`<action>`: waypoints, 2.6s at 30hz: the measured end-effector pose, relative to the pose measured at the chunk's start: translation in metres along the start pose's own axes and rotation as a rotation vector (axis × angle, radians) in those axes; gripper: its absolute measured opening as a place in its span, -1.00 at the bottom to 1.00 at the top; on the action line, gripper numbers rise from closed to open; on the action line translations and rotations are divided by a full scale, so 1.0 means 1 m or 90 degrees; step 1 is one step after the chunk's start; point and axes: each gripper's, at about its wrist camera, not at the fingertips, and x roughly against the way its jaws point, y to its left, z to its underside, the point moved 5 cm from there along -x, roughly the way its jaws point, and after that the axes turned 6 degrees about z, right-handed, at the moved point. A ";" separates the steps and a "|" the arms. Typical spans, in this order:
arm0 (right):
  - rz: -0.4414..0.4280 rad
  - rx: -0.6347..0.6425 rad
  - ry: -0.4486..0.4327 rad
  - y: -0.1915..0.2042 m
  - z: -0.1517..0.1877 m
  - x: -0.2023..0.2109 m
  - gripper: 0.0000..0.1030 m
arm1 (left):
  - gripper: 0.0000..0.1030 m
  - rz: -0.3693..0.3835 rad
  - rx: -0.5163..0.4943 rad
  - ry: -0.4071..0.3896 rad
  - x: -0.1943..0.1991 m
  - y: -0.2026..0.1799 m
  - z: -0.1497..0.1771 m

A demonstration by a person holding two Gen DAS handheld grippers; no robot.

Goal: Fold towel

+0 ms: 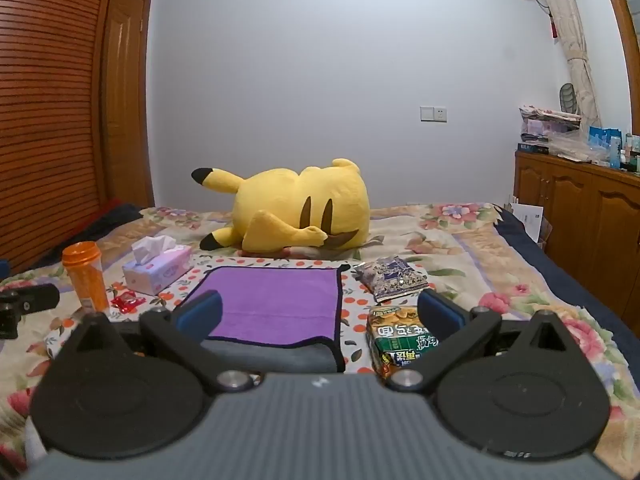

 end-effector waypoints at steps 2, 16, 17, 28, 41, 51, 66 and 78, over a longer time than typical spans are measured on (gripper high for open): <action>0.000 0.000 0.000 0.000 0.000 0.000 1.00 | 1.00 0.000 0.000 0.000 0.000 0.000 0.000; 0.000 0.001 0.001 0.000 -0.001 0.000 1.00 | 1.00 0.000 0.000 0.000 0.000 0.000 0.000; 0.001 0.001 0.001 0.000 0.000 0.000 1.00 | 1.00 0.000 -0.001 0.000 0.000 0.000 0.000; 0.001 0.000 0.002 -0.002 -0.003 -0.001 1.00 | 1.00 -0.001 -0.001 0.000 0.000 0.000 0.000; 0.001 -0.001 0.004 -0.001 0.000 -0.002 1.00 | 1.00 -0.001 -0.002 0.000 0.000 0.000 0.000; 0.001 -0.002 0.005 -0.001 0.000 -0.003 1.00 | 1.00 0.000 -0.002 0.001 -0.002 0.003 0.002; 0.001 0.001 0.010 0.001 0.004 -0.005 1.00 | 1.00 0.007 -0.007 0.028 -0.007 -0.002 0.007; 0.000 0.021 0.045 -0.001 0.009 -0.017 1.00 | 1.00 0.016 -0.014 0.072 -0.022 -0.006 0.015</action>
